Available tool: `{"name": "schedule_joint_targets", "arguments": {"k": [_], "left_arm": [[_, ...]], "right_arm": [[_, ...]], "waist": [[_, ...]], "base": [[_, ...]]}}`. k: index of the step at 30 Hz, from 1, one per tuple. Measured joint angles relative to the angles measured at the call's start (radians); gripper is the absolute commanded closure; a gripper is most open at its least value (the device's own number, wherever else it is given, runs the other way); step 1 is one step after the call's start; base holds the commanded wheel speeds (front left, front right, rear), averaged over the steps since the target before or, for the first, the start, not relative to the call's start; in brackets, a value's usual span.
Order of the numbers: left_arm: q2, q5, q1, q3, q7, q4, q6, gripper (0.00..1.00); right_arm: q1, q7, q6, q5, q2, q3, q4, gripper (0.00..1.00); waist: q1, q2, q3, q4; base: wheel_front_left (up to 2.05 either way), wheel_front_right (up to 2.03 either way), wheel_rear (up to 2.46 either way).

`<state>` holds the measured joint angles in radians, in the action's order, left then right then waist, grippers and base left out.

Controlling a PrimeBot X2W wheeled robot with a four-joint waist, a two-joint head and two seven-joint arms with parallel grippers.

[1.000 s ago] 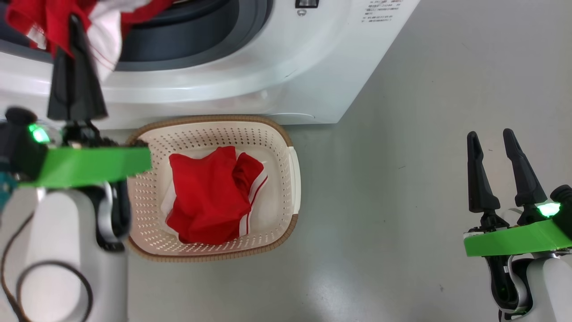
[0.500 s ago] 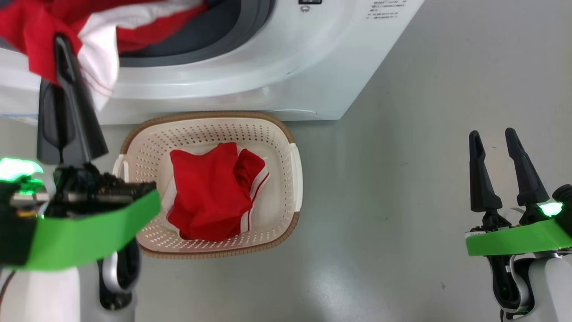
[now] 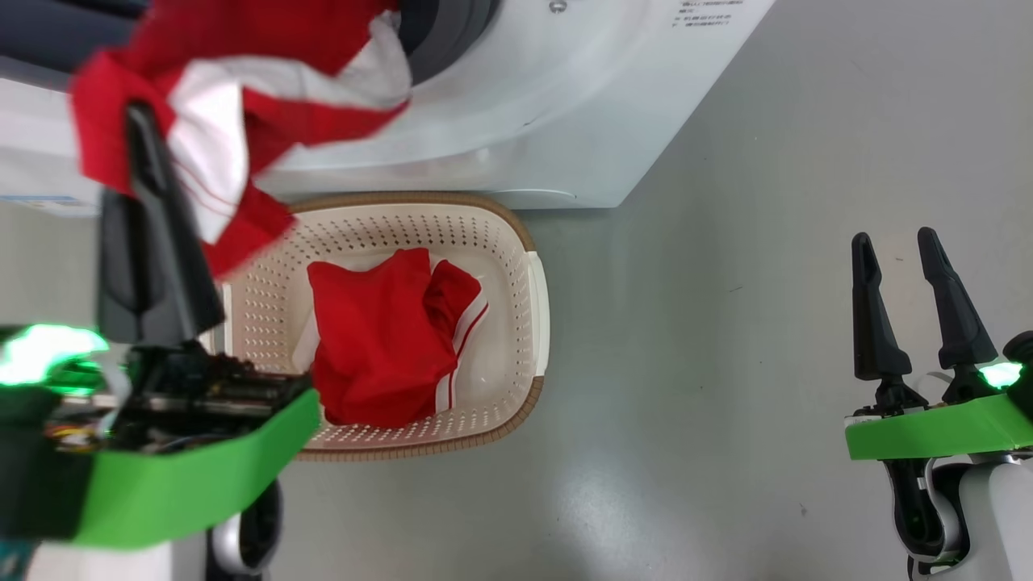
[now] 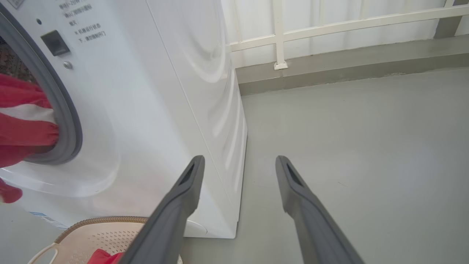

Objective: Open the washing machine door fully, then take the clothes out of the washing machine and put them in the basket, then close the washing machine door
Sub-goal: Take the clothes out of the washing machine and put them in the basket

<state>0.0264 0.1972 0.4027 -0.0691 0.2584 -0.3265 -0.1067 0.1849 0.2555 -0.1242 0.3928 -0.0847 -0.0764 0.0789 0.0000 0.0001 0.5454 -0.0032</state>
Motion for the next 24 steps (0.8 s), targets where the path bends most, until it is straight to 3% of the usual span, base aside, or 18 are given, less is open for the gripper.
{"name": "schedule_joint_targets", "arguments": {"k": [8, 15, 24], "left_arm": [[0.002, 0.053, -0.016, -0.014, 0.0, 0.258, 0.015, 1.0], [0.004, 0.098, 0.001, -0.028, 0.0, 0.518, 0.062, 1.0], [0.004, 0.064, 0.178, -0.029, -0.001, 0.865, 0.109, 1.0]], "right_arm": [[0.005, 0.0, 0.0, 0.0, 0.001, 0.004, -0.003, 0.0], [0.026, 0.0, 0.0, 0.0, 0.003, 0.015, -0.004, 0.0], [0.045, 0.0, 0.0, 0.0, 0.006, 0.021, -0.007, 0.0]], "waist": [[0.0, 0.0, 0.023, -0.006], [0.0, 0.0, 0.05, -0.017], [0.0, 0.0, 0.099, -0.028]], "base": [[0.0, 0.0, 0.0], [0.0, 0.0, 0.0], [0.0, 0.0, 0.0]]}}
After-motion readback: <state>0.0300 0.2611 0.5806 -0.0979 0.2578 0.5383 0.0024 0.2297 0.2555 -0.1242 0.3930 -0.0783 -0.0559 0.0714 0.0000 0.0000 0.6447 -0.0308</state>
